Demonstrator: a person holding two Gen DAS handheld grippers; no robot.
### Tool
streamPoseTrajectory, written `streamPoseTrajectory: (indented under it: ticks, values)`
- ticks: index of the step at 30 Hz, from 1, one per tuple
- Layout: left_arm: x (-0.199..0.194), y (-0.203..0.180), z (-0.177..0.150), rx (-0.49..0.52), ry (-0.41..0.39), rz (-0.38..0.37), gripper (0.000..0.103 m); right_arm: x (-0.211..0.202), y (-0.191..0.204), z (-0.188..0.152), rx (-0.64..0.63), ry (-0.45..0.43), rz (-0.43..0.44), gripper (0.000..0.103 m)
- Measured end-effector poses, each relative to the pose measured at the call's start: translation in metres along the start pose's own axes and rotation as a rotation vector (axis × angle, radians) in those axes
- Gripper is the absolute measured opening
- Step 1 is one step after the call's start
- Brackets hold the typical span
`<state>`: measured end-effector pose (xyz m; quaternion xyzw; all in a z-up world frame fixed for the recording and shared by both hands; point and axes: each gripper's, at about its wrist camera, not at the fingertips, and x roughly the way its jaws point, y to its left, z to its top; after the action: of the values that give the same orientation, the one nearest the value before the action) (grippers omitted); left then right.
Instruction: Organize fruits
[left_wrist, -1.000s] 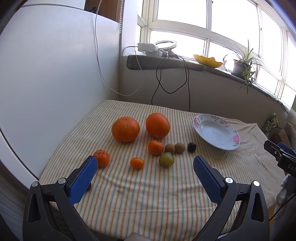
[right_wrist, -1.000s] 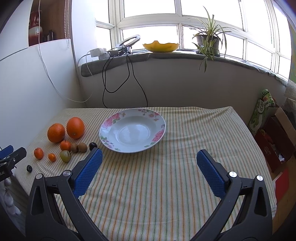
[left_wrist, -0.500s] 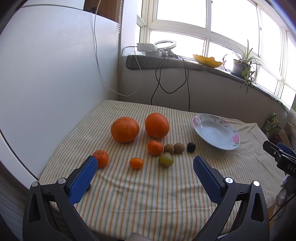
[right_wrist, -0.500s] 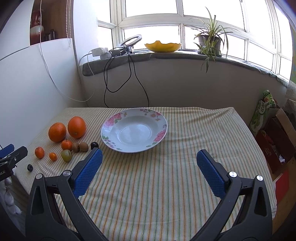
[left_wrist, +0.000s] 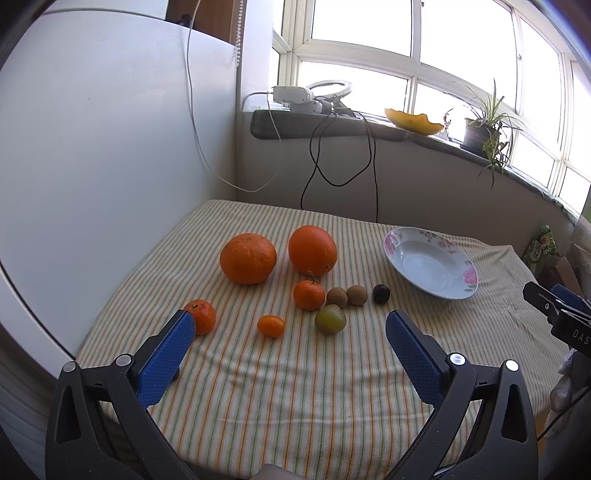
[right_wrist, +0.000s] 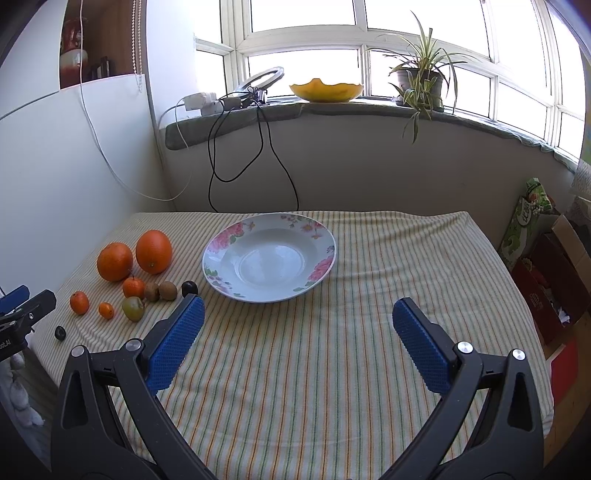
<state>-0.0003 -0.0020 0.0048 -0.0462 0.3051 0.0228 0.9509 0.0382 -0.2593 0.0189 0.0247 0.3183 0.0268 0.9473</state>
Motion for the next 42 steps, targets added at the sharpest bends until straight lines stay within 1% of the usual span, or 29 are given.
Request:
streamPoseTrajectory:
  ticks: [16, 28, 34, 40, 42]
  values:
    - [0.001, 0.002, 0.000, -0.002, 0.003, -0.001, 0.102, 0.005, 0.004, -0.001, -0.009, 0.017, 0.007, 0.103]
    - [0.009, 0.010, -0.002, -0.026, 0.017, -0.009, 0.102, 0.011, 0.009, 0.000, -0.021, 0.033, 0.020, 0.103]
    - [0.014, 0.021, -0.002, -0.062, 0.026, -0.014, 0.102, 0.017, 0.017, 0.001, -0.039, 0.045, 0.042, 0.103]
    - [0.021, 0.035, -0.003, -0.101, 0.042, -0.033, 0.102, 0.024, 0.029, 0.005, -0.056, 0.053, 0.086, 0.103]
    - [0.023, 0.039, -0.003, -0.112, 0.046, -0.033, 0.102, 0.028, 0.033, 0.006, -0.063, 0.059, 0.104, 0.101]
